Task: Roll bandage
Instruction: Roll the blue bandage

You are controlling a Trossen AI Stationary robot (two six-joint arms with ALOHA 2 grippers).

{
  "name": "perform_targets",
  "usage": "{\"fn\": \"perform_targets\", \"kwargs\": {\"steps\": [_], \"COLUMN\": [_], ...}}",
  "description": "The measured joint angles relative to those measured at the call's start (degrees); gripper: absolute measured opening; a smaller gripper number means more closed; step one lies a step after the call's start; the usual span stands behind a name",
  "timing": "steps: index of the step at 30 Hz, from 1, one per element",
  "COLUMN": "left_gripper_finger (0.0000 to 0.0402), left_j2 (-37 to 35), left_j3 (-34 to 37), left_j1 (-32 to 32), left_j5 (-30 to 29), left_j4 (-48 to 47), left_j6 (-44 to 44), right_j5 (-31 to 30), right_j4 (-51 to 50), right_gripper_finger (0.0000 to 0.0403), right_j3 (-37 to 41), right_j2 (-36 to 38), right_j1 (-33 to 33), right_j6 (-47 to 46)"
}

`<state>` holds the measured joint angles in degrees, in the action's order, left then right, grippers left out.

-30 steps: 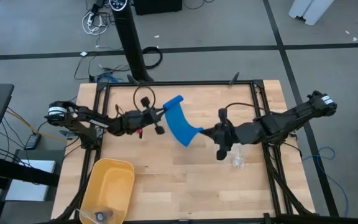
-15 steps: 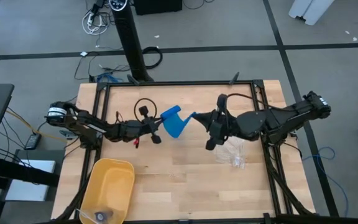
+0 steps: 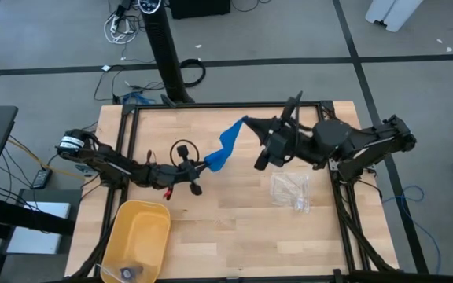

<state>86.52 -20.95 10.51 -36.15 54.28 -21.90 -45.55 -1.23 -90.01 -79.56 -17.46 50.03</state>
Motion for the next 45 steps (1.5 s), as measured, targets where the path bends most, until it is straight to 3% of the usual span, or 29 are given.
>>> {"fn": "perform_targets", "kwargs": {"steps": [9,22,29,37,45], "left_gripper_finger": [0.0013,0.0013,0.0013,0.0013,0.0013], "left_j2": [0.08,0.11,0.11,0.11,0.11], "left_j3": [-0.10,-7.00,-11.21,-18.73,-25.52], "left_j1": [1.96,7.47,12.26,16.52,18.97], "left_j5": [-0.32,1.14,1.23,1.25,1.21], "left_j4": [-2.62,-11.69,-12.16,-16.80,-19.90], "left_j6": [2.64,3.07,2.34,1.53,0.79], "right_j5": [2.19,6.70,13.67,28.06,34.94], "right_j4": [5.94,9.20,6.06,-3.40,-8.80], "right_gripper_finger": [0.0000,0.0000,0.0000,0.0000,0.0002], "right_j3": [-0.03,0.02,0.02,0.04,0.56], "right_j2": [-0.01,-0.01,-0.01,-0.85,-6.56], "right_j1": [3.34,11.78,20.29,31.47,37.11], "right_j6": [2.02,0.54,-5.48,-18.48,-20.55]}}
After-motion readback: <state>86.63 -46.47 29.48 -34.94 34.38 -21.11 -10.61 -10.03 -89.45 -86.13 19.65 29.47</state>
